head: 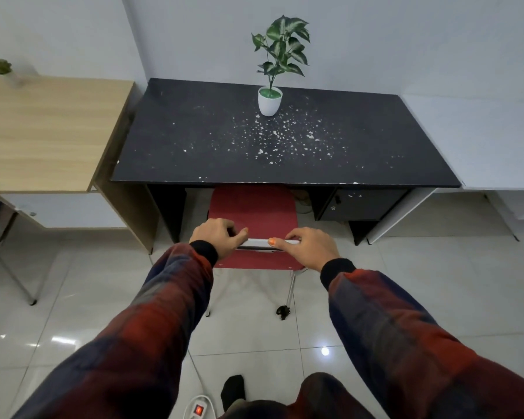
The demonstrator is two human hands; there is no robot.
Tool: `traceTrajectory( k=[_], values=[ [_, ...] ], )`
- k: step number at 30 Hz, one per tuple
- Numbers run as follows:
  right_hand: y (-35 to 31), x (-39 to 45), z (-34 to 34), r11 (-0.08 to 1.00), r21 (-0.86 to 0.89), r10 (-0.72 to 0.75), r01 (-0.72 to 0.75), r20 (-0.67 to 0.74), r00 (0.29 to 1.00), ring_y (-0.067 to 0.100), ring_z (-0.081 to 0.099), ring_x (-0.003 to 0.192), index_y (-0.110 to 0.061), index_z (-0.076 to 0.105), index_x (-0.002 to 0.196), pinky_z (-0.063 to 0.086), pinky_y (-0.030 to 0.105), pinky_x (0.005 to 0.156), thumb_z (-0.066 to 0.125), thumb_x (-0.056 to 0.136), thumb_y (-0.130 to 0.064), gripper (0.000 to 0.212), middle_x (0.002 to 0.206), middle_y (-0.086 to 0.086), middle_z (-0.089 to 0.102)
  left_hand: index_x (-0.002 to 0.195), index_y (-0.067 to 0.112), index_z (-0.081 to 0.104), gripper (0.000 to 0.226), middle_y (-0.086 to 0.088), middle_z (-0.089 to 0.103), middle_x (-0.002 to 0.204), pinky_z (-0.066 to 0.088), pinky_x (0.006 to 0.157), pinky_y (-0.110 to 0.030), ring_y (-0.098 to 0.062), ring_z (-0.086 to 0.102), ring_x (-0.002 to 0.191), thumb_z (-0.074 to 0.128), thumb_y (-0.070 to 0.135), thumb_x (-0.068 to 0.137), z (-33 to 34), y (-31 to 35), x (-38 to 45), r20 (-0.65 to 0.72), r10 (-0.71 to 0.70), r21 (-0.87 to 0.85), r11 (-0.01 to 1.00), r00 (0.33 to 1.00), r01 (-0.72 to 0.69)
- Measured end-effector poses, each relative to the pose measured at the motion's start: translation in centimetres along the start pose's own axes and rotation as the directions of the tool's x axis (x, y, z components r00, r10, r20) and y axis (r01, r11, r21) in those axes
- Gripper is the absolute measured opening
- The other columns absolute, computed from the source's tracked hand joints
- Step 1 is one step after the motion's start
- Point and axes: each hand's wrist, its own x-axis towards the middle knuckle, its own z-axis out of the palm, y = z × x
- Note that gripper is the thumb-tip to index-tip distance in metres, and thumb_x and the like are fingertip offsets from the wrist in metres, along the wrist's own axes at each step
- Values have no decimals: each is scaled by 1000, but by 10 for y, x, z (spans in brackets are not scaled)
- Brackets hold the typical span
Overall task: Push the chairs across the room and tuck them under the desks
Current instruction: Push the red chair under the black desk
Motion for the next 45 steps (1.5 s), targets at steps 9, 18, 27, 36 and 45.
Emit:
traceTrajectory(
  k=[9, 18, 27, 36, 45],
  values=[
    [-18, -2, 15, 987, -71, 126, -141, -188, 974, 15, 63, 78, -30, 73, 82, 47, 37, 84, 34, 80, -80, 64, 74, -11, 69, 68, 23, 62, 47, 5, 65, 72, 46, 63, -30, -21, 61, 73, 46, 65, 81, -2, -2, 3, 48, 23, -2, 1000, 999, -23],
    [-19, 39, 10, 978, -139, 126, -157, -211, 969, 20, 60, 61, -21, 69, 66, 46, 29, 61, 41, 85, -66, 57, 58, -5, 63, 69, 22, 64, 49, 6, 65, 71, 48, 65, -30, -20, 61, 71, 45, 66, 78, -5, -5, 33, 3, -18, 19, 1000, 1000, 18],
    [20, 99, -19, 986, -129, 71, -103, -232, 970, 20, 62, 64, -22, 69, 65, 49, 30, 65, 41, 81, -69, 56, 58, -6, 63, 72, 22, 64, 43, 6, 67, 73, 48, 68, -31, -21, 61, 74, 49, 61, 83, 5, 36, 79, 5, -69, -18, 997, 998, 69],
    [28, 151, -36, 989, -133, 38, -63, -188, 981, 23, 65, 71, -21, 71, 71, 52, 35, 75, 33, 81, -72, 64, 66, -3, 67, 67, 22, 61, 52, 5, 61, 65, 38, 59, -28, -20, 57, 67, 39, 68, 74, -4, 46, 127, -8, -68, -5, 998, 998, 68],
    [1, 186, -35, 986, -160, -72, 47, -154, 985, 28, 62, 69, -15, 68, 73, 43, 34, 62, 35, 90, -70, 67, 69, 3, 65, 55, 24, 53, 39, 5, 55, 64, 42, 88, -40, -27, 57, 83, 42, 57, 74, -19, 39, 155, -139, -326, 27, 943, 935, 333]
  ],
)
